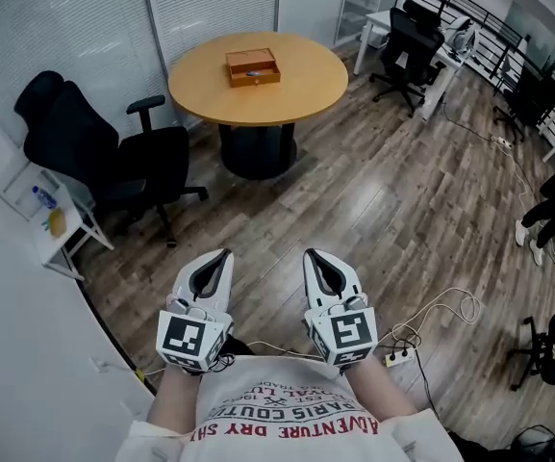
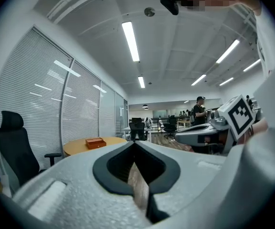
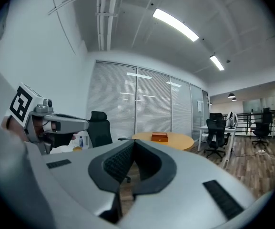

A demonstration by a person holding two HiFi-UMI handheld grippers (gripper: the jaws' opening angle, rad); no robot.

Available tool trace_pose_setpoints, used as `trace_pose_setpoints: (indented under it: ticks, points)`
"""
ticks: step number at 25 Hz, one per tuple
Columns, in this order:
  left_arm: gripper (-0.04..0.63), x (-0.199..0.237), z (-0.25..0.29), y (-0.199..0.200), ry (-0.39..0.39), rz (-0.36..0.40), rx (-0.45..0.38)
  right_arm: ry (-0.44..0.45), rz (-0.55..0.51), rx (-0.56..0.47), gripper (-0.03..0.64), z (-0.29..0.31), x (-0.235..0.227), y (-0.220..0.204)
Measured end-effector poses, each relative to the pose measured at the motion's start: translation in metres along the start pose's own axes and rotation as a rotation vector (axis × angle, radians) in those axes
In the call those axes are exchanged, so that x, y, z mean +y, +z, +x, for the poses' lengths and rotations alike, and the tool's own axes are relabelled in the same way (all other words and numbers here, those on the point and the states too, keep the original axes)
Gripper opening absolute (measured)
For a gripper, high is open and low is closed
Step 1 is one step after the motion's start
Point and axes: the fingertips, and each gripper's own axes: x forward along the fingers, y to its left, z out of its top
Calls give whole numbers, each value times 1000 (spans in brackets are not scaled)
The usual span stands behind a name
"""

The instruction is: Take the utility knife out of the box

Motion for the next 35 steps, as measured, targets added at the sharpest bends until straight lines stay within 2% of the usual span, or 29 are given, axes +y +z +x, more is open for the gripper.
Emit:
trace_pose_setpoints:
  ticks: [6, 15, 20, 25, 31, 35]
  points:
    - [-5, 76, 16, 2, -1, -21, -3, -31, -26, 21, 8, 67, 21, 12]
    - [-5, 207, 46, -13, -69, -50, 17, -140, -13, 99, 8, 174, 49, 20]
    - [-5, 270, 54, -34, -81, -62, 44, -103, -54, 169, 8, 232, 90, 12]
    - [-6, 313, 60, -57, -45, -86, 65, -46, -75, 209, 8, 276, 113, -3]
    - [-5, 345, 74, -66, 2, -90, 102, 57, -78, 254, 8, 326, 111, -17]
    - [-5, 362, 98, -67, 53, -81, 123, 100, -67, 275, 8, 363, 88, -27]
